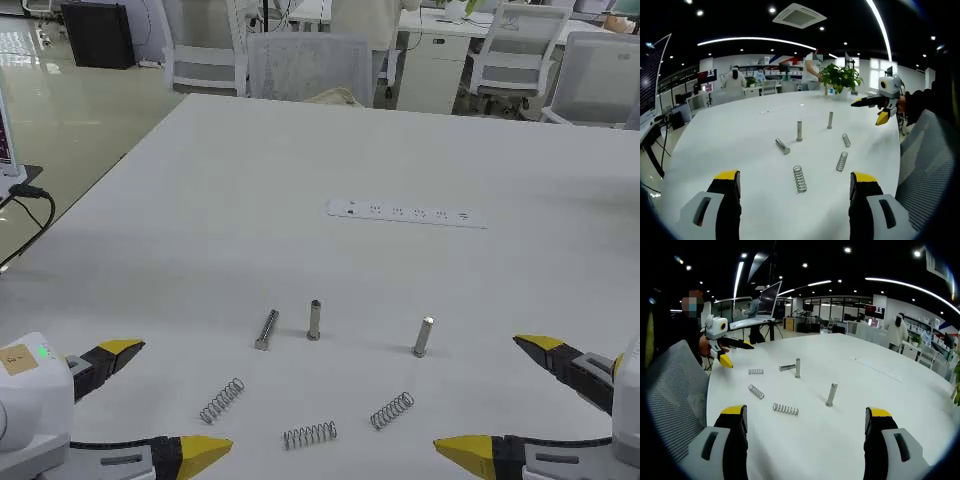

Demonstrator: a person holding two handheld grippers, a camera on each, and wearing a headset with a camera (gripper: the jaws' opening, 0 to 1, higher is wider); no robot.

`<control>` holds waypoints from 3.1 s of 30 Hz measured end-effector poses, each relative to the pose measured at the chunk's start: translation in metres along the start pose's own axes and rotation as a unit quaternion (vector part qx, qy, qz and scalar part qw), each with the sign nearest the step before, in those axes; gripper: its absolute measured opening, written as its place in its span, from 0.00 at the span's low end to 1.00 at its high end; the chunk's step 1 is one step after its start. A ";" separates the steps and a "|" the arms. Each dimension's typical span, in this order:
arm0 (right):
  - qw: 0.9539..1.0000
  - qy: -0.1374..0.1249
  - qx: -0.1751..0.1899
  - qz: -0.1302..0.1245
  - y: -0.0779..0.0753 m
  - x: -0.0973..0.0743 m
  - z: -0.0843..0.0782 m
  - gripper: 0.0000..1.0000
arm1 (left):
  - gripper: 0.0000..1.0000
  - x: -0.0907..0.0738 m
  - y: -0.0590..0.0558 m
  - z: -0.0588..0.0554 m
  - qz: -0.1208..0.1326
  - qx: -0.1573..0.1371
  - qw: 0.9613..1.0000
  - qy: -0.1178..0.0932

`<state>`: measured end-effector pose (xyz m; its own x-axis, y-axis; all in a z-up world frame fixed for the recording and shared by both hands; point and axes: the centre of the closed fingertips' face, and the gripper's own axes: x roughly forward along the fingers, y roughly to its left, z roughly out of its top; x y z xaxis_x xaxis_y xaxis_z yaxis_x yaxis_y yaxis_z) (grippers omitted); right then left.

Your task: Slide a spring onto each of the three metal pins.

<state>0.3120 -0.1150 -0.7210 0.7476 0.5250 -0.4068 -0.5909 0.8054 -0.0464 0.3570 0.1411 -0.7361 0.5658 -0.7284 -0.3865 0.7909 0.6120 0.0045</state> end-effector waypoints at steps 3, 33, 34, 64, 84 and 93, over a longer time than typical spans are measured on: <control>1.000 0.000 0.001 0.000 0.000 0.000 0.000 0.97 | 0.86 0.000 0.000 -0.001 0.000 0.000 1.000 0.002; 1.000 0.002 0.003 -0.002 0.001 -0.001 -0.002 0.96 | 0.84 0.001 -0.001 -0.001 -0.001 0.002 1.000 0.006; 1.000 0.002 0.002 -0.001 0.001 -0.001 -0.002 0.96 | 0.84 0.001 -0.001 0.000 -0.001 0.002 1.000 0.006; 1.000 0.006 0.004 0.001 0.003 -0.001 -0.005 0.95 | 0.82 0.004 0.002 -0.002 0.000 0.003 1.000 0.011; 1.000 0.006 0.007 0.002 0.004 0.001 -0.007 0.95 | 0.80 0.007 0.005 0.006 -0.001 0.005 1.000 0.008; 1.000 0.004 0.010 -0.001 0.003 0.000 -0.007 0.95 | 0.79 0.012 0.009 0.014 -0.004 0.011 1.000 0.007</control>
<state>0.3082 -0.1143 -0.7278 0.7465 0.5203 -0.4147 -0.5827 0.8121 -0.0300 0.3740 0.1337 -0.7277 0.5563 -0.7288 -0.3993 0.8006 0.5988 0.0224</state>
